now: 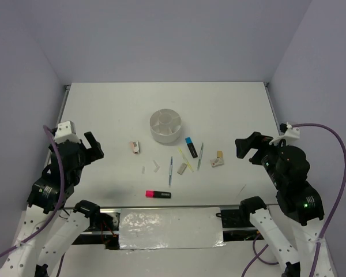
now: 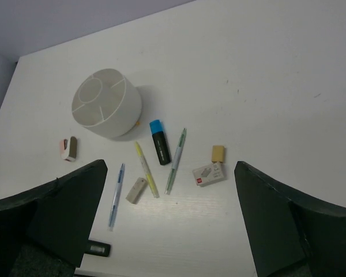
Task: Sort the stationery into containers
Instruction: Pick up the pen from the center of the board.
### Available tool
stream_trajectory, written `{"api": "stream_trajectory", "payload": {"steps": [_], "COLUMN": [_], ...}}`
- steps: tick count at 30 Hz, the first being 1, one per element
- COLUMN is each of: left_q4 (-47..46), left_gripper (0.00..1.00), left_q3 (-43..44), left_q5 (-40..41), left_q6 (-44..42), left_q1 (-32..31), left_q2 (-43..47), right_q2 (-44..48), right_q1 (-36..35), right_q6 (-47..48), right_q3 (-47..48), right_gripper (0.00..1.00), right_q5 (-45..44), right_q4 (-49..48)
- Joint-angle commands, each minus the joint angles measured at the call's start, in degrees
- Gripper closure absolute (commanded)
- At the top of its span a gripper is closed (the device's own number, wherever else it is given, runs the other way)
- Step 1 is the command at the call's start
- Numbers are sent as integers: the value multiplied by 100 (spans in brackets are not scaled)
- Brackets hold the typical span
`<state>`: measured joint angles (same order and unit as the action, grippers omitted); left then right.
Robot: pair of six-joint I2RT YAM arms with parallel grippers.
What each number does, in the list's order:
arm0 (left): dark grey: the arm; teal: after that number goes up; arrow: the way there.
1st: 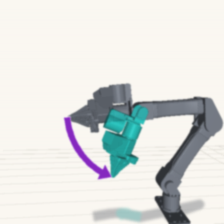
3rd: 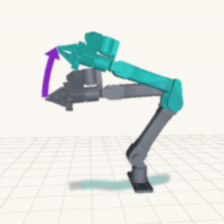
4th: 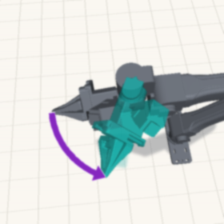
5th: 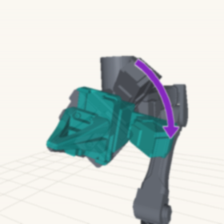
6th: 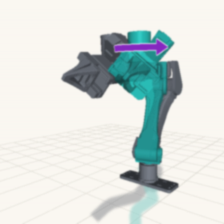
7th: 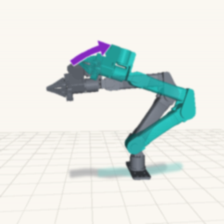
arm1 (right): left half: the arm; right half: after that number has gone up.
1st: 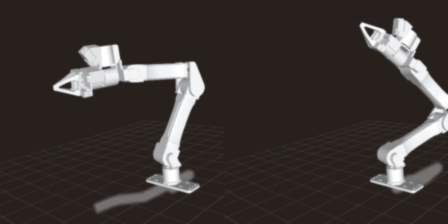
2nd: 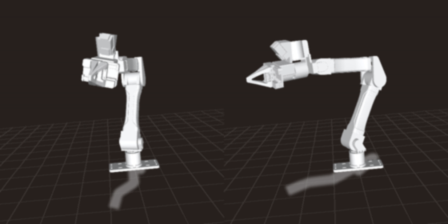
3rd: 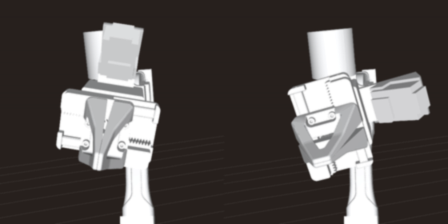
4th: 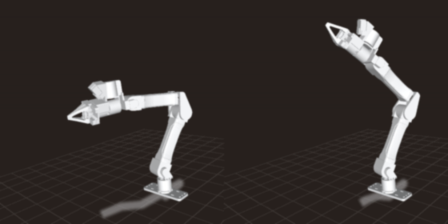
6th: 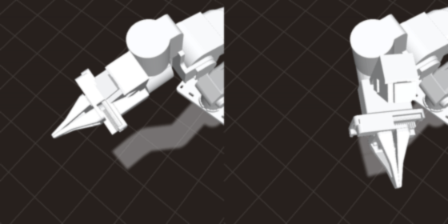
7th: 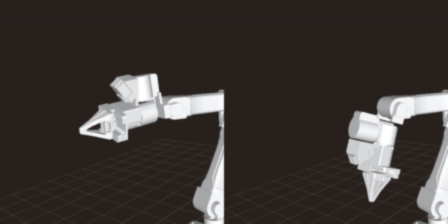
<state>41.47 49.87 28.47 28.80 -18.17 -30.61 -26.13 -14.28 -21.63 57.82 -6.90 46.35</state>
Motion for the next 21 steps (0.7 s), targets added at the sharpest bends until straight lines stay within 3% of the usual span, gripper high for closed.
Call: {"api": "stream_trajectory", "payload": {"steps": [1,6,8,12,21], "left_q4": [-280,-289,-306,-306,-368], "left_gripper": [1,1,1,1,1], "left_q3": [6,6,-3,6,-47], "left_q5": [-78,-104,-140,-166,-280], "left_q6": [-32,-32,-67,-76,-128], "left_q1": [-2,-2,-2,-2,-11], "left_q2": [-15,-68,-129,-173,-217], "right_q2": [-111,-138,-94,-742,-3816], "right_q1": [-31,-22,-39,-74,-2190], "right_q6": [1,-17,-191,-701,-1501], "right_q3": [176,98,-322,-781,-167], "right_gripper": [0,0,0,0,1], "right_q5": [-154,213,1081,2122,-1125], "right_q4": [-12,-466,-1324,-2023,-1410]}}
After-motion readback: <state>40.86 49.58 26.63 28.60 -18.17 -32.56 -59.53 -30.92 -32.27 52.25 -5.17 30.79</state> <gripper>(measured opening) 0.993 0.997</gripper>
